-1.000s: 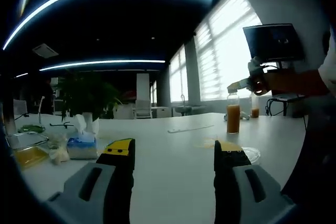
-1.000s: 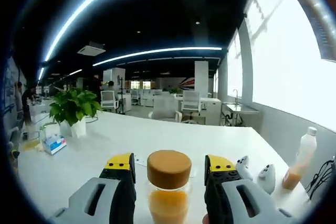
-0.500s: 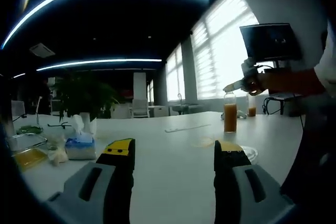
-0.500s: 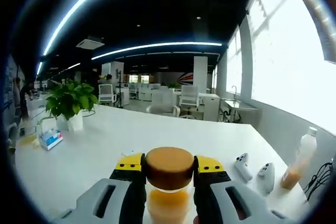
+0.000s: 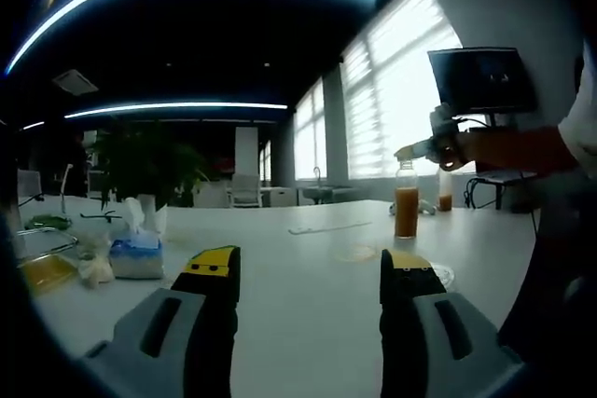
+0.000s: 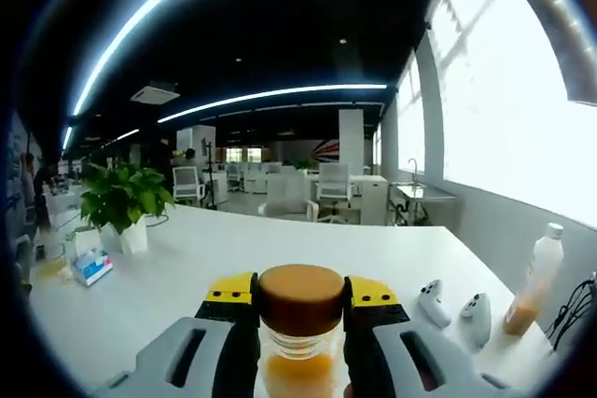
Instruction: Open the Petri dish lid, place the lid on the table, pour the liquid culture medium into the Petri dish, pick up the Petri dish lid from the table, and close the Petri dish
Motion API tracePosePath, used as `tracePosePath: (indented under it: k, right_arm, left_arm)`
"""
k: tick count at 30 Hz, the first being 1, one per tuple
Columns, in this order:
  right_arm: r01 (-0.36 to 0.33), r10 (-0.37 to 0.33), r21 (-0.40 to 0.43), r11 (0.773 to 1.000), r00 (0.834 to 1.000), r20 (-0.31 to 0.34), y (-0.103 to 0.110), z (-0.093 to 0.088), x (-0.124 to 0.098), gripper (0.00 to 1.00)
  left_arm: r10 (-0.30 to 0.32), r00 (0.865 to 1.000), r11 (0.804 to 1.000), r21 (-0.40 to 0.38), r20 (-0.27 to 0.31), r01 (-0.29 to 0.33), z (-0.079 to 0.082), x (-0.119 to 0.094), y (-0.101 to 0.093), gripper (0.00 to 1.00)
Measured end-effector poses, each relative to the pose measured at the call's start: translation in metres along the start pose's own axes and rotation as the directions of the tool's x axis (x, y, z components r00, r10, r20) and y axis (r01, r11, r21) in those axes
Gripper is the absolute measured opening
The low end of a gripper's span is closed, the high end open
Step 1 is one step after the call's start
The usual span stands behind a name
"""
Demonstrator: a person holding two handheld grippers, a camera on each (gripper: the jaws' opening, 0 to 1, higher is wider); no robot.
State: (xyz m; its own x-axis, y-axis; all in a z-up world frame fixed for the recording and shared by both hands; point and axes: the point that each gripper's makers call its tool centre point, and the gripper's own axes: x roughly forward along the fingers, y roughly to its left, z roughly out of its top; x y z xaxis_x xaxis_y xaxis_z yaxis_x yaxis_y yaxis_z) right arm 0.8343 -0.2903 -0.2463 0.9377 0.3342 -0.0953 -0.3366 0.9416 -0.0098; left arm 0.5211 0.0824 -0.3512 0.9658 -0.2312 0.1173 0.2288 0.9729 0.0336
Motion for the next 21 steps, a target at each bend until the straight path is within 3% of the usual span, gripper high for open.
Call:
tracePosePath:
  k: [6, 12, 17, 21]
  right_arm:
    - [0.021, -0.021, -0.009, 1.0, 0.999, 0.048, -0.002, 0.02, -0.014, 0.3]
    - [-0.006, 0.007, -0.008, 1.0, 0.992, 0.124, 0.008, 0.042, -0.045, 0.3]
    - [-0.036, 0.045, -0.073, 0.997, 0.99, 0.13, 0.02, 0.046, -0.072, 0.3]
    - [-0.046, 0.057, -0.077, 0.996, 0.987, 0.151, 0.02, 0.051, -0.092, 0.3]
  left_arm:
    - [-0.006, 1.0, 1.0, -0.005, -0.004, 0.006, 0.0, 0.001, -0.002, 0.52]
    - [-0.019, 1.0, 1.0, -0.009, -0.007, 0.019, 0.0, 0.005, -0.007, 0.52]
    - [-0.031, 0.999, 1.0, 0.005, -0.01, 0.031, 0.003, 0.008, -0.013, 0.52]
    - [-0.039, 0.999, 0.999, 0.014, -0.002, 0.039, 0.008, 0.01, -0.017, 0.52]
